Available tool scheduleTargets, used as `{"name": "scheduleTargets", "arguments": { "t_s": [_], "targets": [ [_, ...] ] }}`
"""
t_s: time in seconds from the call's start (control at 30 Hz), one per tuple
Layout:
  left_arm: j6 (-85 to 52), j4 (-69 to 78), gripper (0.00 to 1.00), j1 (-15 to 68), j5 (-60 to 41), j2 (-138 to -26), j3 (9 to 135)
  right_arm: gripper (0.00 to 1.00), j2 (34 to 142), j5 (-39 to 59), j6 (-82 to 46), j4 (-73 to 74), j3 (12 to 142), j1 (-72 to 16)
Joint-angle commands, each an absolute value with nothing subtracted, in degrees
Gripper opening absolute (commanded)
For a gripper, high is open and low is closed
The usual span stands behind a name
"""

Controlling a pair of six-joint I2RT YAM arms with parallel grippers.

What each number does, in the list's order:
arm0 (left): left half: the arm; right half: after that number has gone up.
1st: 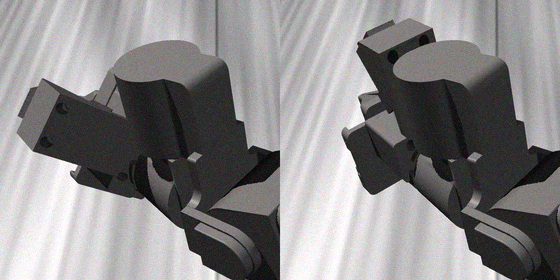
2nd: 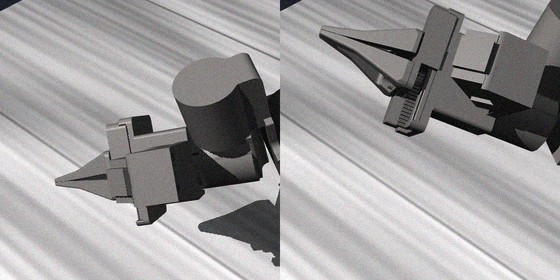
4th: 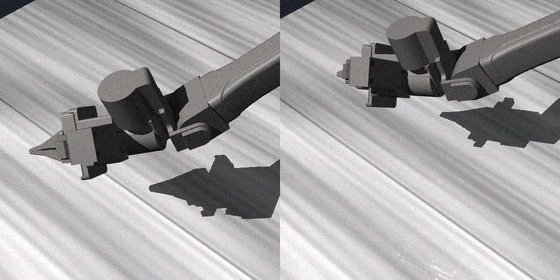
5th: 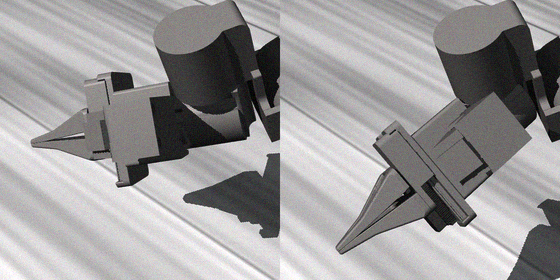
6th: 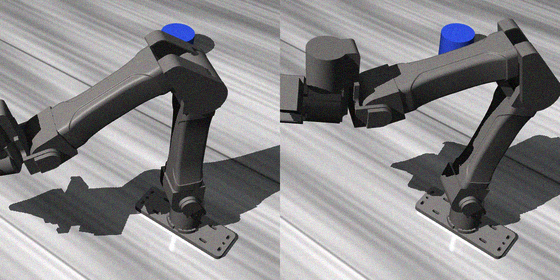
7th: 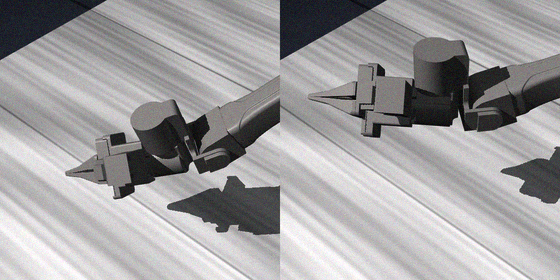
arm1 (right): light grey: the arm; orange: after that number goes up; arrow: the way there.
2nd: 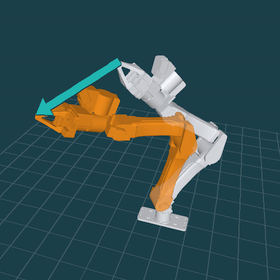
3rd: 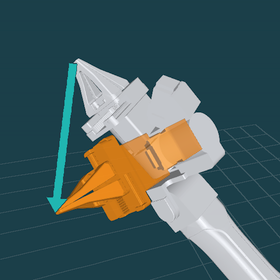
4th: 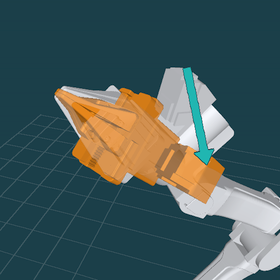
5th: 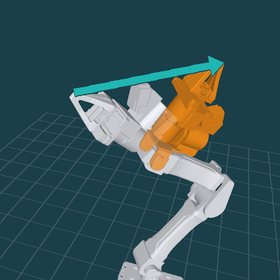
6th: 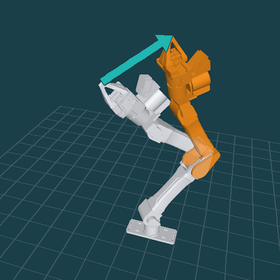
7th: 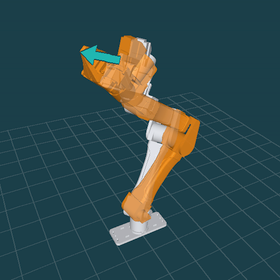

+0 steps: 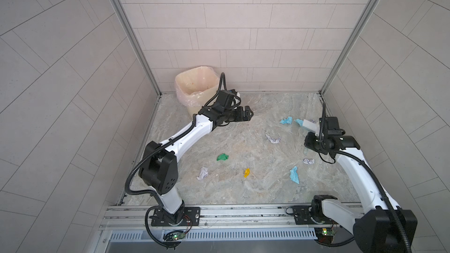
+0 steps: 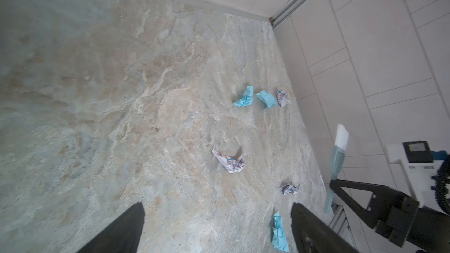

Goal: Sweep away the paper scraps from the table
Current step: 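Lift the brush with the right gripper toward the left gripper, then grasp the brush bristles with the left gripper while the right gripper holds the handle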

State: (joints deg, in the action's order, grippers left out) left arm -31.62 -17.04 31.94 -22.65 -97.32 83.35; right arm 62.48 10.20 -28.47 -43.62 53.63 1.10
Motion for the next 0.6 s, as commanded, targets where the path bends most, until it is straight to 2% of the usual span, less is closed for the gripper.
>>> {"name": "scheduleTargets", "arguments": {
  "t_s": [0.0,0.27,0.43,0.57],
  "targets": [
    [-33.6,-10.6,0.98,32.8,-27.3,-96.8,83.3,0.00,65.1,12.9,-25.8,-42.9,57.7,-4.4],
    [-34.4,-7.6,0.93,35.7,-28.3,-97.3,82.8,0.00,74.3,14.9,-24.4,-42.6,69.1,-17.8],
    [-37.0,-4.1,0.88,35.9,-28.8,-97.4,81.8,0.00,76.9,15.3,-24.0,-42.0,72.7,-20.7],
    [-38.9,-2.6,0.78,36.1,-29.9,-98.7,82.2,0.00,78.2,15.7,-23.4,-41.4,74.3,-22.3]
  ]
}}
